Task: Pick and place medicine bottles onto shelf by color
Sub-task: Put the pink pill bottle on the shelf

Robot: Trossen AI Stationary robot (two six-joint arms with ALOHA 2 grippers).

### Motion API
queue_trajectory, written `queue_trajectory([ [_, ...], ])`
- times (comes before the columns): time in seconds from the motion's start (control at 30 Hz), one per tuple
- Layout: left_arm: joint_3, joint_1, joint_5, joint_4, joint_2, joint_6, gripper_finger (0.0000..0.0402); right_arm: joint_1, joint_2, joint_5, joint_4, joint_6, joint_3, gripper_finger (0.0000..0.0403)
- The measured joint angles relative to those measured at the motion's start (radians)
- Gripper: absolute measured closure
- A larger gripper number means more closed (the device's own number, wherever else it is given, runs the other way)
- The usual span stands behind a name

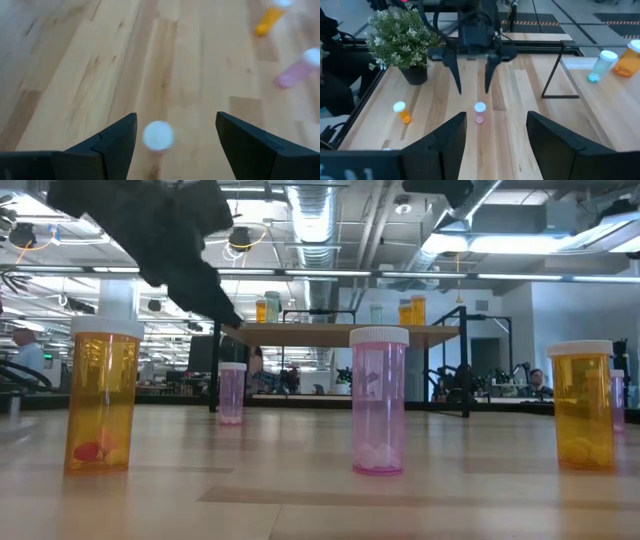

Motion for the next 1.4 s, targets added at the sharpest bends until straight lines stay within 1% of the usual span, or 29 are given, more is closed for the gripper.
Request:
queue_trajectory([
  [0.17,0.0,0.031,-0.011,-0.006,0.045,-0.003,0.0125,-0.005,0.016,0.0,0.008,0.0,0.0,0.0175],
  [0.23,0.0,0.042,-0.009,0.014,0.067,-0.003,0.0122,-0.005,0.018,0.0,-0.005,0.0,-0.002,0.0175],
  [0.5,0.035,0.049,0.007,0.01,0.181,-0.002,0.012,-0.005,0.034,0.0,0.007,-0.001,0.0,0.0175],
  [0.7,0.058,0.049,0.007,-0.005,0.215,0.006,0.0122,-0.005,0.035,0.0,0.003,0.0,-0.001,0.0175],
  [0.8,0.059,0.049,0.005,-0.029,0.217,0.004,0.0135,-0.005,0.035,0.0,0.004,0.0,-0.001,0.0175],
  [1.13,0.059,0.049,0.006,-0.058,0.216,-0.023,0.0214,-0.005,0.035,0.0,0.006,0.0,-0.001,0.0175],
  [1.4,0.059,0.062,0.009,-0.059,0.216,-0.024,0.0264,-0.005,0.035,0.0,0.009,0.0,-0.001,0.0175],
])
